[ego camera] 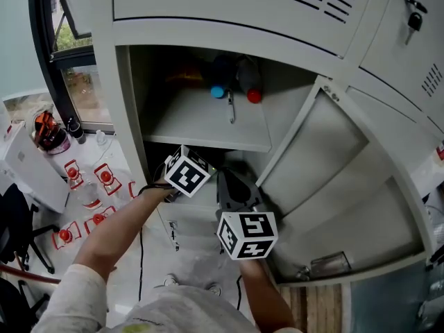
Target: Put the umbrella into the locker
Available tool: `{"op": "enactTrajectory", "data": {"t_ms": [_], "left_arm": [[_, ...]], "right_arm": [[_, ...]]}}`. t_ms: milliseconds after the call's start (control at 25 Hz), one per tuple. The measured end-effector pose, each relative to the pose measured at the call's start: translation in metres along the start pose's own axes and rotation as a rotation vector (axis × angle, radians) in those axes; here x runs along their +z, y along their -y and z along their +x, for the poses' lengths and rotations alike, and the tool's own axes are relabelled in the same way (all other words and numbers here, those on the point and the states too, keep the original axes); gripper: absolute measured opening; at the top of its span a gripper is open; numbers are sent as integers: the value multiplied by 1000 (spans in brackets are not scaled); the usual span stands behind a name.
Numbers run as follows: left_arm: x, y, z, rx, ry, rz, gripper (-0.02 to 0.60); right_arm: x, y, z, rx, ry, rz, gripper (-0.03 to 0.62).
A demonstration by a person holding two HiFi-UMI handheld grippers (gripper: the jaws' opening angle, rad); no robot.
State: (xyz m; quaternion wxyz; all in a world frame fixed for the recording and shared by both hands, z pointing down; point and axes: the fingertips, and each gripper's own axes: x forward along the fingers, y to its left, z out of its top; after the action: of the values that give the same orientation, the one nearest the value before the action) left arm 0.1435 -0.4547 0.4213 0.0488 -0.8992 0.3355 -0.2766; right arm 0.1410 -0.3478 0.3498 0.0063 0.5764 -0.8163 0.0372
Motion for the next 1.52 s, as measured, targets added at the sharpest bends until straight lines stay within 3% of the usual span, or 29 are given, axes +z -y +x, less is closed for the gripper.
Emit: {"op": "enactTrajectory", "data": {"t_ms": [880,1520], "left_arm": [[-28,-3,17,-16,-154,-33,259],[-39,-4,23,9,-235,-8,259]], "right_arm": [[-8,4,-1,-23,-22,18,3],[-12,2,0,-10,-27,39,3]]}}
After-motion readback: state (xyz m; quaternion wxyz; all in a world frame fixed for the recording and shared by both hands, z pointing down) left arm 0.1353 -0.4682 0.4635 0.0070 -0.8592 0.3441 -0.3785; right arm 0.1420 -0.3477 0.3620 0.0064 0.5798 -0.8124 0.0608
